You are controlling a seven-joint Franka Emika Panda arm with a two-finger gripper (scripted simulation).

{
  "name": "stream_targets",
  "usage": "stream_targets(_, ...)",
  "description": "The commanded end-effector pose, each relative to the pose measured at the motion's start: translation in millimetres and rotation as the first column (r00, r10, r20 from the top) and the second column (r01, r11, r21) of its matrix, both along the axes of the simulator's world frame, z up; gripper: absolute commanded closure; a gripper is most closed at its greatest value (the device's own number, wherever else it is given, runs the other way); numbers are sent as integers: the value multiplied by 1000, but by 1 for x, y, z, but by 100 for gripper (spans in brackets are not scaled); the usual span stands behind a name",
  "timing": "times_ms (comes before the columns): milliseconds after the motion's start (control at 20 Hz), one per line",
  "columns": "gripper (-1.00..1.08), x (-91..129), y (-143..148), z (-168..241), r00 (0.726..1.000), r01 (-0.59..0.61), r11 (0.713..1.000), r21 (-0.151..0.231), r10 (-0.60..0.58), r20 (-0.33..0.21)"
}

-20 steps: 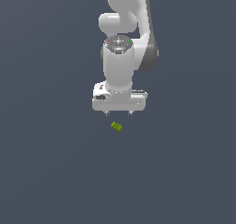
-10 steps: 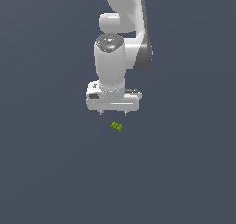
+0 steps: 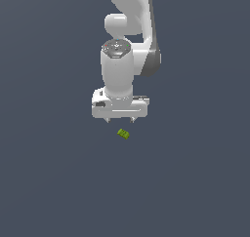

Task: Pick up the object and move it to a goal position.

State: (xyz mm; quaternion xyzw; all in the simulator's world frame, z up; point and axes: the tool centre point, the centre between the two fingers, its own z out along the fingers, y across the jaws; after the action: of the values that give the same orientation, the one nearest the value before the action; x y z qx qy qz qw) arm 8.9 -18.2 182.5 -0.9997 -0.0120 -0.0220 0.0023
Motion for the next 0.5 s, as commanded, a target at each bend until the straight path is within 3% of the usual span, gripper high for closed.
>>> stream_targets(0,-92,-1,0,-5,999,-36,999,-4,35,-2)
stream_targets(450,-92,-6,-1,-32,971,-239,971,-18,239,-16)
